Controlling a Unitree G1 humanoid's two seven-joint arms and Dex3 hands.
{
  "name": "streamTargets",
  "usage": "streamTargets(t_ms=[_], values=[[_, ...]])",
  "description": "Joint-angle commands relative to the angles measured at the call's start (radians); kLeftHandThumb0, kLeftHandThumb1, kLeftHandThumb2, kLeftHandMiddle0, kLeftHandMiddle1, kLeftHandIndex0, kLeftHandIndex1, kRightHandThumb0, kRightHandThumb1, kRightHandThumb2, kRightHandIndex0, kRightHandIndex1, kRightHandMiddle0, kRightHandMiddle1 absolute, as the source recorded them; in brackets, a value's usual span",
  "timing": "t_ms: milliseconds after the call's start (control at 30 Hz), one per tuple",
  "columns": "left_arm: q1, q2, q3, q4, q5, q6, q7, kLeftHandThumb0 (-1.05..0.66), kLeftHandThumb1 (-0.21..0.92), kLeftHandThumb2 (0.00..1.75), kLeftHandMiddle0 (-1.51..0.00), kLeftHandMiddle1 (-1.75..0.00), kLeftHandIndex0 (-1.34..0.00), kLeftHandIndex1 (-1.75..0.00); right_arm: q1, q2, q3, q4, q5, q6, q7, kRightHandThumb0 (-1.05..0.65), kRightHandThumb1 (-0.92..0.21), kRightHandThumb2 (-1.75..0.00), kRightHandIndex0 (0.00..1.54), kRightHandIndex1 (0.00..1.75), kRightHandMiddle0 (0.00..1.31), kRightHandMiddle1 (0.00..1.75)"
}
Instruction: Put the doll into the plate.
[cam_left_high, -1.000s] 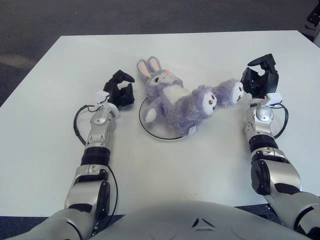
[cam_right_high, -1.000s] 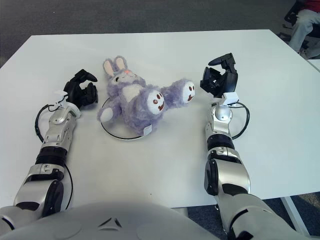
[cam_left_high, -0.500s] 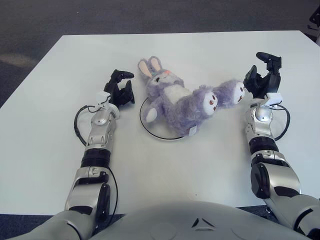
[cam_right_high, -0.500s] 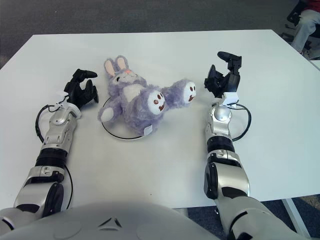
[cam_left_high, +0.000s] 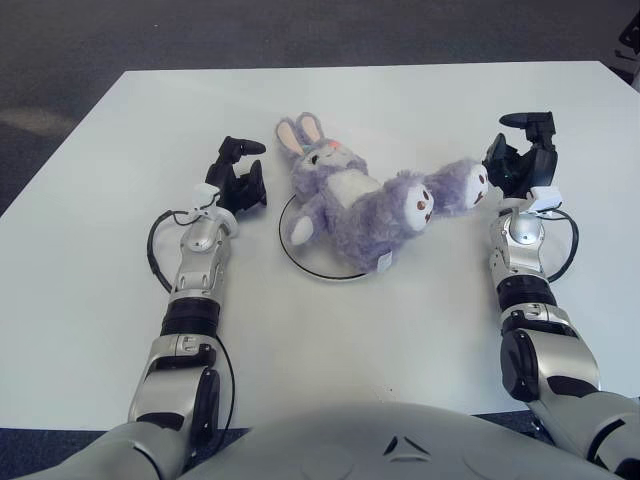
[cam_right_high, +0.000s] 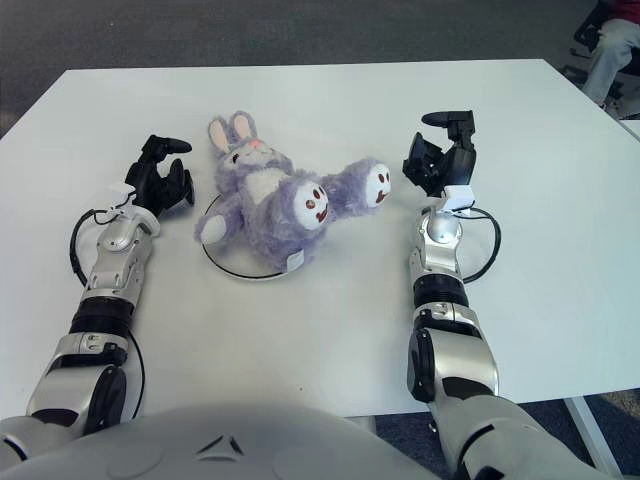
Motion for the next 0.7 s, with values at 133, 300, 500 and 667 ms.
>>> streamTargets(t_ms=[133, 300, 500, 667], values=[[0.09, -0.016, 0.007, 0.086, -0.012, -0.047, -0.02, -0.35, 0.84, 0.63, -1.23, -1.75, -0.24, -1.75, 0.144, 0.082, 0.005, 0.096, 0.015, -0.036, 0.029, -0.42, -0.51, -1.07, 1.23, 1.75, 0.46, 1.75], [0.09, -0.008, 0.008, 0.092, -0.006, -0.049, -0.025, -0.34, 0.91, 0.55, -1.2, -1.75, -0.19, -1.75, 0.143, 0.091, 0.002, 0.097, 0.014, -0.042, 0.024, -0.4, -0.63, -0.91, 1.23, 1.75, 0.37, 1.75], [0.088, 0.015, 0.008, 0.101, -0.001, -0.032, -0.031, -0.26, 0.69, 1.0, -1.12, -1.75, -0.06, -1.27, 0.147, 0.101, 0.002, 0.083, 0.01, -0.046, 0.013, -0.35, -0.88, -0.57, 1.25, 1.75, 0.22, 1.74], [0.083, 0.026, 0.007, 0.11, 0.001, -0.016, -0.03, -0.22, 0.58, 1.22, -1.05, -1.75, -0.01, -0.91, 0.154, 0.105, 0.01, 0.065, -0.013, -0.039, -0.013, -0.35, -0.91, -0.53, 1.28, 1.75, 0.19, 1.75]])
